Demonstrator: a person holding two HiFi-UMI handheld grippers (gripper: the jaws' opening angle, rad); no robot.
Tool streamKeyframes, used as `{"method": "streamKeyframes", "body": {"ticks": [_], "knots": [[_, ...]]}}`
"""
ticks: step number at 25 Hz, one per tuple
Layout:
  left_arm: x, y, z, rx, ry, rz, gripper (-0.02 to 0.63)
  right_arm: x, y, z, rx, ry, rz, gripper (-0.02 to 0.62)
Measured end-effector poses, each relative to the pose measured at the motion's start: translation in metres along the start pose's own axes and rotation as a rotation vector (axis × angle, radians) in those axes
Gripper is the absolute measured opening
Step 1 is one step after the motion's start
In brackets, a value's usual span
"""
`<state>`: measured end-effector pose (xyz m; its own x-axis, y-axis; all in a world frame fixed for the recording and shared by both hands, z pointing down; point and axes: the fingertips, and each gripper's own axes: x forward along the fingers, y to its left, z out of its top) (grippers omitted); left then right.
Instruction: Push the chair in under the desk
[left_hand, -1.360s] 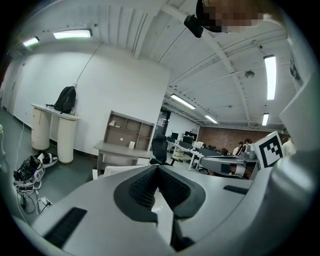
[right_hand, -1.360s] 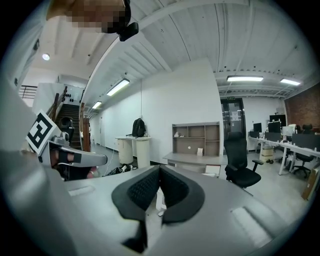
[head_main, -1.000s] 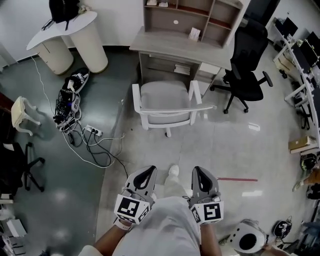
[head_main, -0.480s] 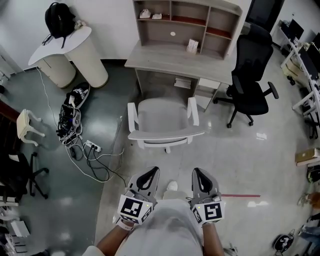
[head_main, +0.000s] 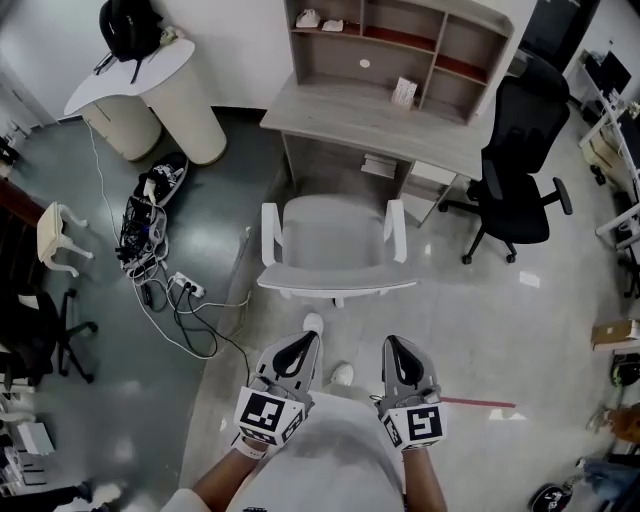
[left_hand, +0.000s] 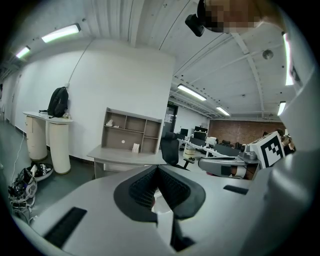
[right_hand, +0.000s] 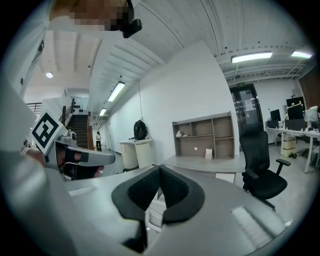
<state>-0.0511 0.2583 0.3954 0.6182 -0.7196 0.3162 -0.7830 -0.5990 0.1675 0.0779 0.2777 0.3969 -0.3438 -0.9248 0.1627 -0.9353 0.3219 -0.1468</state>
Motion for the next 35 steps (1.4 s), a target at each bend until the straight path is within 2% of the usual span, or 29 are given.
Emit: {"method": "streamKeyframes", "body": {"ticks": [6,14,20,24,29,35], "knots": [[0.038,0.025,0.013,0.0,0.006,-0.035,0.006,0.045,-0.01,0.005,-0.006,0.006,-0.01,0.011],[0.092,0.089,0.051,0.002,-0.019,-0.07,0.006,0.131,-0.022,0.031,-0.021,-0.01,-0.03,0.011],[0.124,0.126,0.069,-0.005,-0.008,-0.132,0.006,0.184,-0.026,0.051,-0.056,-0.004,-0.062,0.011],[0.138,0.141,0.063,-0.015,0.026,-0.165,0.006,0.199,-0.031,0.053,-0.061,0.014,-0.093,0.011],[0.148,0.146,0.059,-0.03,0.043,-0.161,0.006,0.206,-0.043,0.046,-0.04,0.044,-0.105,0.011],[0.156,0.151,0.059,-0.022,0.058,-0.135,0.006,0.22,-0.047,0.048,-0.044,0.063,-0.046,0.011]]}}
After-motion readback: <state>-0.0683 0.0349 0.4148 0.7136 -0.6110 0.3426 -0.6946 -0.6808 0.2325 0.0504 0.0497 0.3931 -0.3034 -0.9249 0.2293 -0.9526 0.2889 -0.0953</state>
